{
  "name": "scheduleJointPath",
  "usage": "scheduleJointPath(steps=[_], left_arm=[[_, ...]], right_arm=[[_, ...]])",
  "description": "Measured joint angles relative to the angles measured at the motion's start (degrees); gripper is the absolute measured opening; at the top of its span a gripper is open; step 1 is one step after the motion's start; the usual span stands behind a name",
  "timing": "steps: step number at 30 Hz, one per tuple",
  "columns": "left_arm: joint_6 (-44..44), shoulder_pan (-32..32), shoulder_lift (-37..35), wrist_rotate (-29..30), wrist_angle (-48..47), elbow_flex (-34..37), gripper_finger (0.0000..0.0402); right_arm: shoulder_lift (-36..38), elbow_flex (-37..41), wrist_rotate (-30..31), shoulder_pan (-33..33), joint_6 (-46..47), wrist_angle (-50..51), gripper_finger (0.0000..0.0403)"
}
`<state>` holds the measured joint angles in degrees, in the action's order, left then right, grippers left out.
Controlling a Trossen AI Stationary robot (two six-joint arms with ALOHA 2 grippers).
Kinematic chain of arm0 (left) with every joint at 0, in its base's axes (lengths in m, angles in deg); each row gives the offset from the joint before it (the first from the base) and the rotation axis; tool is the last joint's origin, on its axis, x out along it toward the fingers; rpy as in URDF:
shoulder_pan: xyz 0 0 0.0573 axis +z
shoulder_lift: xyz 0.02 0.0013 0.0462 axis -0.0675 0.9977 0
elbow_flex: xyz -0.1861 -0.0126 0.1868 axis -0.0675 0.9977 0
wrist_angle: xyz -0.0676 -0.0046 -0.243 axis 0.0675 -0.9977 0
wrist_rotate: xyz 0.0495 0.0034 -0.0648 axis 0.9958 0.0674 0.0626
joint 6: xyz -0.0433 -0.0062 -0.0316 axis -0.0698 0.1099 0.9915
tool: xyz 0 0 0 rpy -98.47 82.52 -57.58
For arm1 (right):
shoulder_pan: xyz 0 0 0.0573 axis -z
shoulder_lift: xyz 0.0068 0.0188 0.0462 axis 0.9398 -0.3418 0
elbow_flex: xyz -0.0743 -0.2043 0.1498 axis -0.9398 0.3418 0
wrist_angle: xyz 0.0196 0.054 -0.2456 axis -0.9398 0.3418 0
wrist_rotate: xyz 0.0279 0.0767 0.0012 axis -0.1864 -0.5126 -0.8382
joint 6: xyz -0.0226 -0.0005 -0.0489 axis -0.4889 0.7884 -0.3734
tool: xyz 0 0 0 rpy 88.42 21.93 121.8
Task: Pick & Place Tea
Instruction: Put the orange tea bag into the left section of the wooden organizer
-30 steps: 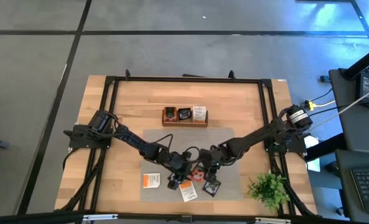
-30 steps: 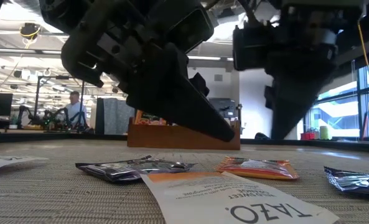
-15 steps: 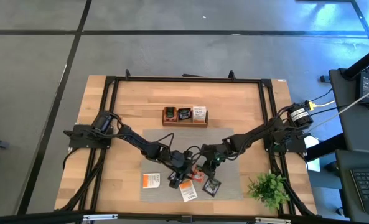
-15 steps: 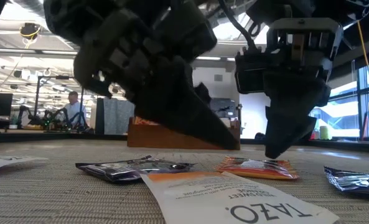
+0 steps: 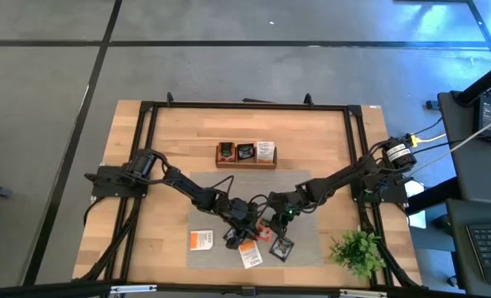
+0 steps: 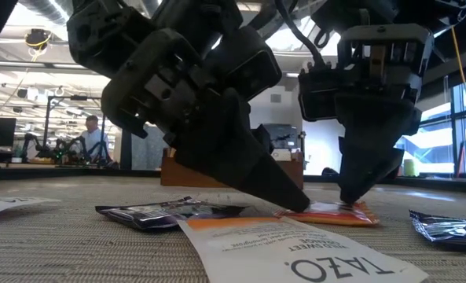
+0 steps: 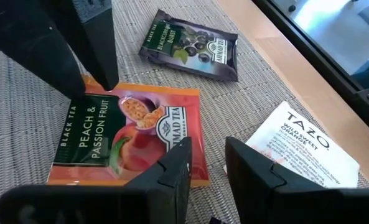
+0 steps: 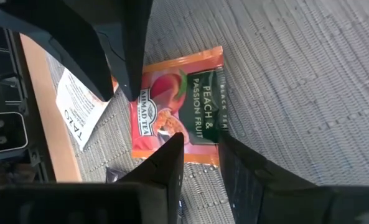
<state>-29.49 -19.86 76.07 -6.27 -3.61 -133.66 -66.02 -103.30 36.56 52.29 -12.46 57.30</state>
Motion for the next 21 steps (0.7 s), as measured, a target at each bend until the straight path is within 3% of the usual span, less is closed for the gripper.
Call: scheduleJointPath(steps=[12, 21], left_arm=[[0.71, 0.42, 0.97, -0.66, -0.3, -0.16, 0.0092], [-6.45, 0.4, 1.11, -1.35, -0.74, -0.13, 0.0089]], right_arm=[[0.22, 0.0, 2.76, -0.01, 0.08, 0.13, 0.0104], [0.26, -0.02, 3.28, 0.21, 5.16, -1.67, 0.0104]])
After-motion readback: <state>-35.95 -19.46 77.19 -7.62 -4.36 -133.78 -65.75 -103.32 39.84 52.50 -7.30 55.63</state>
